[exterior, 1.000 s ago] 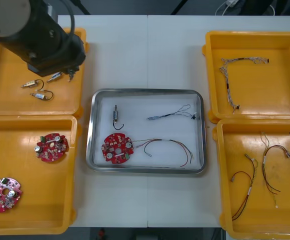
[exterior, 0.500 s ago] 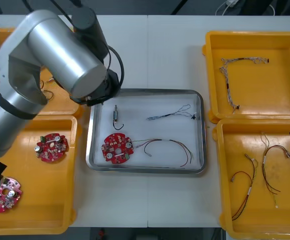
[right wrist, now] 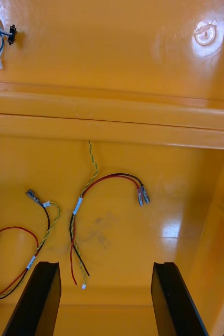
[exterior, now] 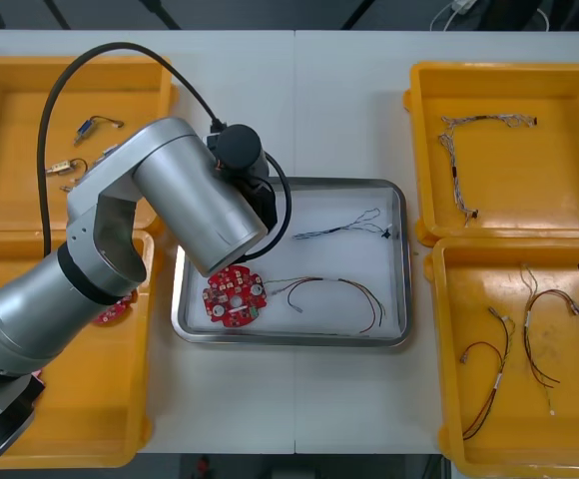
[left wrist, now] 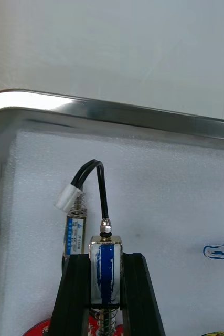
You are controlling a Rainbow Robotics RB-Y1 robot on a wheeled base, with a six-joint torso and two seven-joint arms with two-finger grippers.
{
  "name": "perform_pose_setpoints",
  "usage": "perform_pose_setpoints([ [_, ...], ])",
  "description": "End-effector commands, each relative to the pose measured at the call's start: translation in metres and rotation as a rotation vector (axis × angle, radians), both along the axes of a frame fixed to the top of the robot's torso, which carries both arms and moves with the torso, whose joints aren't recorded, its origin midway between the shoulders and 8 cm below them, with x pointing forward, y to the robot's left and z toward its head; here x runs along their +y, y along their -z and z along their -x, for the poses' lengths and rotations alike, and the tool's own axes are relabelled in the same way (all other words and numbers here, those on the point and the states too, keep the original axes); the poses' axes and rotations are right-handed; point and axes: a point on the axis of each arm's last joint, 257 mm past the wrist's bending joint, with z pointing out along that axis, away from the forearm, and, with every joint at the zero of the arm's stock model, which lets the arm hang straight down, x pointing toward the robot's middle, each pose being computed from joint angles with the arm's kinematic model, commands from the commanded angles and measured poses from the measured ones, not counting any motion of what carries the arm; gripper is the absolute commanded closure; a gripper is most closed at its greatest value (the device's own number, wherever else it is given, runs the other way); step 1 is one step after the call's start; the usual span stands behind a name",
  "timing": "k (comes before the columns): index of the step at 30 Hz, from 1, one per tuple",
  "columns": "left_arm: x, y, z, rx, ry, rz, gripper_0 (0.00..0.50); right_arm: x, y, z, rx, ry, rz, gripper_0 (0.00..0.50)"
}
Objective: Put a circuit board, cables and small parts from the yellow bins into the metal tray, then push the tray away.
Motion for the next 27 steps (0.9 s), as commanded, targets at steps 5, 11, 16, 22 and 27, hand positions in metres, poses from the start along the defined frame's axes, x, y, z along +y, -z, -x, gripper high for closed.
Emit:
perform_pose_setpoints([
  [5,-0.033,0.004,0.006,-0.063,0.008,0.066,0.500,-0.004,-0.006,-0.001,-0.026,0.035,-0.019,0.000],
  [11,-0.027,0.007,0.002,-0.070,-0.004,0.048,0.500,-0.004,-0.006,-0.001,-0.026,0.035,-0.019,0.000],
  [16,-0.023,0.018,-0.011,-0.096,-0.011,0.029,0.500,-0.004,-0.006,-0.001,-0.026,0.035,-0.019,0.000],
  [22,-0.022,0.026,-0.016,-0.095,-0.016,0.030,0.500,-0.004,-0.006,-0.001,-0.026,0.035,-0.019,0.000],
  [27,-0.025,0.029,-0.014,-0.085,-0.013,0.038,0.500,-0.004,-0.006,-0.001,-0.026,0.035,-0.019,0.000],
])
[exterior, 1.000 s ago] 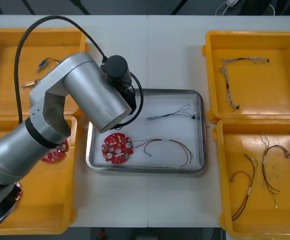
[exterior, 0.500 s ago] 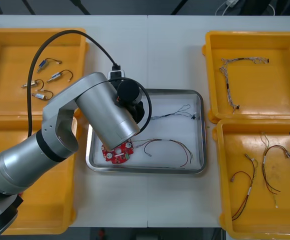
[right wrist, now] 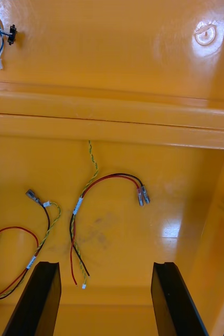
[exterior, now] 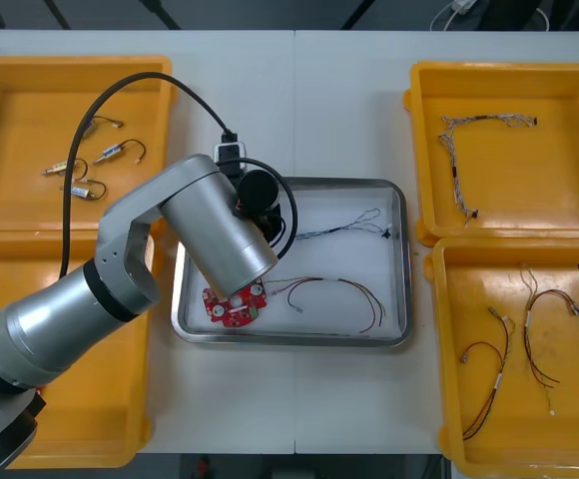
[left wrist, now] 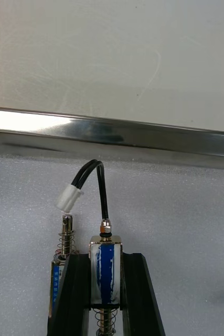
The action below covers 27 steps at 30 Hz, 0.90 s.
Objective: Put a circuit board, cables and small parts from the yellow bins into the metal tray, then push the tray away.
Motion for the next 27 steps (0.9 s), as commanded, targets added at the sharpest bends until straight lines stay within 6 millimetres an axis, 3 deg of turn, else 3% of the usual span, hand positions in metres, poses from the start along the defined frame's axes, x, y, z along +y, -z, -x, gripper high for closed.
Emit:
perform_pose_setpoints([
  [1,-0.023,0.007,0.011,0.011,-0.019,0.086,0.499,-0.004,-0.006,-0.001,-0.026,0.035,-0.019,0.000],
  [4,-0.024,0.008,0.013,0.015,-0.020,0.086,0.490,-0.004,-0.006,-0.001,-0.026,0.035,-0.019,0.000],
  [12,-0.029,0.012,0.017,0.019,-0.013,0.089,0.408,-0.004,-0.006,-0.001,-0.026,0.035,-0.019,0.000],
  [13,-0.028,0.012,0.017,0.015,-0.012,0.082,0.272,-0.004,-0.006,-0.001,-0.026,0.035,-0.019,0.000],
  [14,-0.028,0.011,0.017,0.014,-0.012,0.082,0.234,-0.004,-0.006,-0.001,-0.026,0.035,-0.019,0.000],
  [15,-0.028,0.011,0.017,0.013,-0.012,0.084,0.134,-0.004,-0.006,-0.001,-0.026,0.035,-0.019,0.000],
  [17,-0.029,0.010,0.018,0.014,-0.013,0.089,0.000,-0.004,-0.006,-0.001,-0.026,0.035,-0.019,0.000],
  [22,-0.030,0.003,0.021,0.007,-0.014,0.099,0.000,-0.004,-0.006,-0.001,-0.026,0.035,-0.019,0.000],
  [27,-0.026,-0.018,0.031,0.010,-0.010,0.103,0.000,-0.004,-0.006,-0.001,-0.026,0.035,-0.019,0.000],
])
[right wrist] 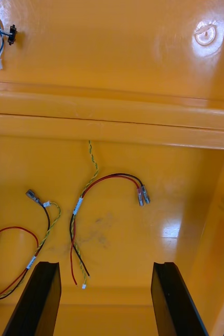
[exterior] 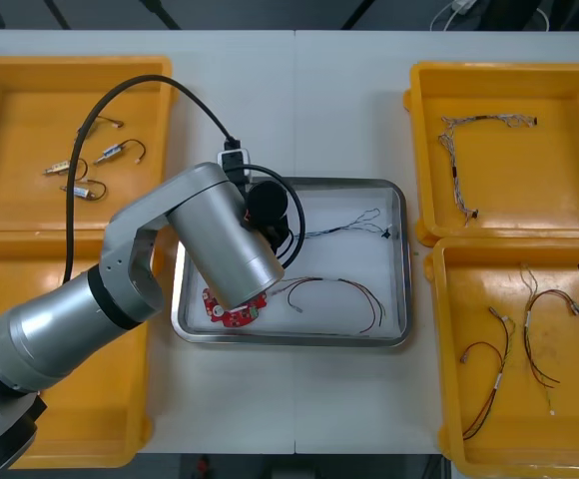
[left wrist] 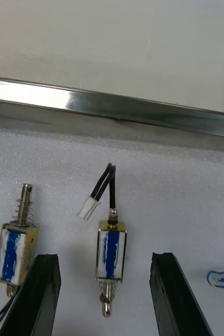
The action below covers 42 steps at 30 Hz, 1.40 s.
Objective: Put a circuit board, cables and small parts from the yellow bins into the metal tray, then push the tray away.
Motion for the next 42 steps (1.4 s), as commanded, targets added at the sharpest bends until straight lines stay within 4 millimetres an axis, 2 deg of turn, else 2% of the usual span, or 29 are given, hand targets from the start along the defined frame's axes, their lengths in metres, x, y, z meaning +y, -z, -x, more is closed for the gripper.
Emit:
perform_pose_setpoints([
  [1,-0.016,-0.027,0.023,0.014,0.021,0.075,0.000,-0.004,-0.006,-0.001,-0.027,0.035,-0.019,0.000],
  [5,-0.017,-0.053,0.037,0.037,0.039,0.102,0.000,-0.004,-0.006,-0.001,-0.027,0.035,-0.019,0.000],
  [8,-0.008,-0.080,0.045,0.037,0.046,0.117,0.000,-0.004,-0.006,-0.001,-0.027,0.035,-0.019,0.000],
  [9,-0.006,-0.082,0.046,0.037,0.044,0.115,0.000,-0.004,-0.006,-0.001,-0.027,0.035,-0.019,0.000],
  [12,0.019,-0.107,0.048,0.019,0.045,0.091,0.000,-0.004,-0.006,-0.001,-0.027,0.035,-0.019,0.000],
  [16,0.050,-0.128,0.047,0.026,0.070,0.058,0.000,-0.004,-0.006,-0.001,-0.027,0.035,-0.019,0.000],
  [18,0.072,-0.144,0.044,0.022,0.100,0.031,0.000,-0.004,-0.006,-0.001,-0.027,0.035,-0.019,0.000],
  [22,0.109,-0.163,0.041,0.022,0.118,-0.023,0.000,-0.004,-0.006,-0.001,-0.027,0.035,-0.019,0.000],
  [23,0.124,-0.168,0.040,0.029,0.121,-0.047,0.000,0.003,0.001,0.000,-0.009,0.023,-0.035,0.000],
  [27,0.165,-0.179,0.039,0.040,0.123,-0.101,0.000,0.013,-0.008,-0.004,0.002,-0.019,-0.026,0.000],
  [31,0.207,-0.178,0.047,0.063,0.128,-0.137,0.000,0.028,-0.015,-0.009,0.015,-0.072,-0.012,0.000],
  [36,0.253,-0.174,0.061,0.091,0.121,-0.173,0.000,0.054,-0.019,-0.021,0.012,-0.156,0.028,0.000],
  [38,0.279,-0.167,0.072,0.127,0.104,-0.161,0.000,0.071,-0.020,-0.028,0.008,-0.211,0.058,0.000],
  [42,0.305,-0.162,0.087,0.163,0.079,-0.103,0.000,0.097,-0.020,-0.035,0.002,-0.295,0.084,0.000],
])
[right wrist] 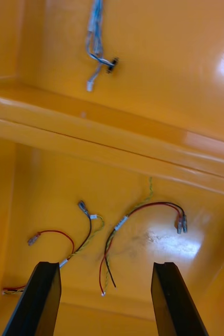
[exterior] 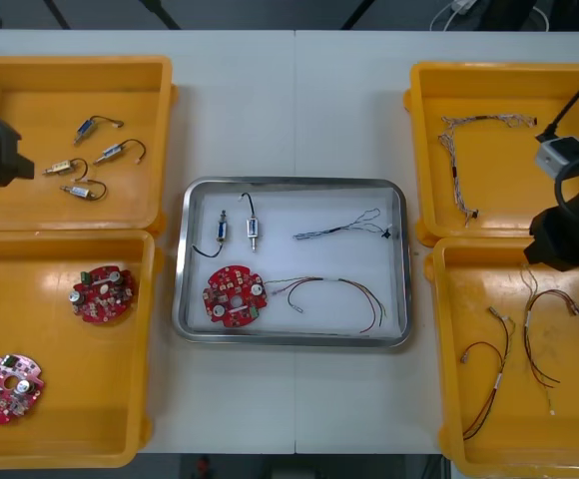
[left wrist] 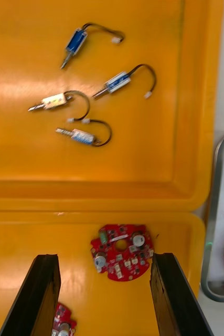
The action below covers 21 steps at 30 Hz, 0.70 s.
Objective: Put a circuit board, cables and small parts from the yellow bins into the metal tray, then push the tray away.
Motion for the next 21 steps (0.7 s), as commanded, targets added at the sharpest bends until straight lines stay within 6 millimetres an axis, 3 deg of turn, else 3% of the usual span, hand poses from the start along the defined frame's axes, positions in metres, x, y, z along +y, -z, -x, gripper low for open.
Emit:
perform_pose_setpoints([
  [1,0.049,0.000,0.020,0.036,0.013,-0.023,0.000,0.036,-0.010,-0.015,-0.036,-0.113,0.041,0.000],
  [8,0.073,0.022,0.043,0.046,-0.048,0.012,0.000,0.087,-0.004,-0.017,-0.030,-0.291,0.079,0.000],
  [14,0.079,0.037,0.059,0.060,-0.057,-0.005,0.000,0.129,0.004,-0.014,0.023,-0.426,0.063,0.000],
  [21,0.082,0.034,0.083,0.099,-0.064,-0.050,0.000,0.166,0.014,-0.015,0.074,-0.599,0.104,0.000],
])
